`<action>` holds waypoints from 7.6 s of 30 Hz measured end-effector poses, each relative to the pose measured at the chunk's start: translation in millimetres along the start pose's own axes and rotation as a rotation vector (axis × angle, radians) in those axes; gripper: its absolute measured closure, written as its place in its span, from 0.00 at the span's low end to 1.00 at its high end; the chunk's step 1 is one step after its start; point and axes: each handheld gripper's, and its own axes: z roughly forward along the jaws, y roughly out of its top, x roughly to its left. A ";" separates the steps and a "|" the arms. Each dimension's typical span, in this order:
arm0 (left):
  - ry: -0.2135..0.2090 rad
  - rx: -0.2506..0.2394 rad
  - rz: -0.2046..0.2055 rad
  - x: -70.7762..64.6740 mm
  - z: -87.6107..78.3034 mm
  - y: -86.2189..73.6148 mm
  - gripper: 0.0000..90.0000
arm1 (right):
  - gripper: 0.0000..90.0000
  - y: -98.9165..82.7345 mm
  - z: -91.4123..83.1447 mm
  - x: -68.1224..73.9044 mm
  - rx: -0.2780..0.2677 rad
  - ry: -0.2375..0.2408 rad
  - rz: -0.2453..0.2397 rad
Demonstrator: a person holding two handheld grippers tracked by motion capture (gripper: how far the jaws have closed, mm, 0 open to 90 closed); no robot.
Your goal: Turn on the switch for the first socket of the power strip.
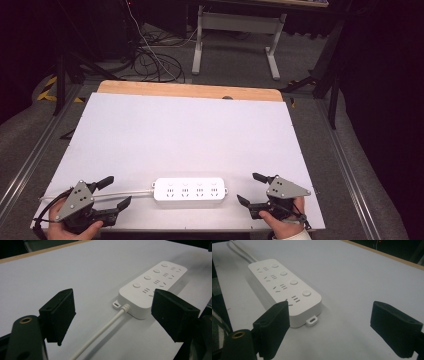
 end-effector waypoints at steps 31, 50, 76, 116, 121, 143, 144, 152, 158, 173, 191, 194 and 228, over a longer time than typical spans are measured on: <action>-0.059 0.027 0.007 -1.8 -0.1 19.7 0.41 | 0.23 -3.4 3.1 -1.8 0.020 0.014 0.021; -0.131 0.051 0.036 -8.4 29.6 49.4 0.40 | 0.24 -4.6 4.1 -1.8 0.025 0.022 0.019; -0.214 0.075 0.074 -19.8 67.8 75.9 0.44 | 0.24 -5.8 3.6 -1.9 0.028 0.024 0.019; -0.307 0.328 0.059 -27.6 114.5 84.7 1.00 | 0.24 -7.4 4.6 -3.2 0.027 0.039 0.026; -0.267 0.396 0.066 -28.5 121.1 83.5 1.00 | 0.24 -7.6 4.9 -3.2 0.028 0.040 0.023; -0.231 0.549 0.050 -27.4 138.6 78.9 1.00 | 0.24 -8.3 5.6 -3.4 0.033 0.044 0.021; -0.231 0.549 0.051 -27.3 139.3 78.7 1.00 | 0.24 -8.3 5.5 -3.4 0.030 0.046 0.021; -0.224 0.553 0.049 -27.8 142.0 77.4 1.00 | 0.24 -8.6 5.4 -3.5 0.033 0.047 0.023; -0.220 0.552 0.055 -28.1 141.6 76.9 1.00 | 0.24 -8.6 5.4 -3.4 0.032 0.049 0.021; -0.222 0.546 0.071 -28.5 141.8 74.7 1.00 | 0.23 -8.7 5.6 -2.7 0.033 0.055 0.019; -0.212 0.540 0.070 -29.5 141.8 72.4 1.00 | 0.23 -8.6 5.6 -1.5 0.036 0.058 0.018; -0.211 0.540 0.074 -29.5 141.9 72.3 1.00 | 0.23 -8.7 5.7 -1.4 0.035 0.059 0.019; -0.255 0.501 0.030 -22.0 135.8 79.4 1.00 | 0.23 -9.9 7.5 -2.2 0.040 0.067 0.024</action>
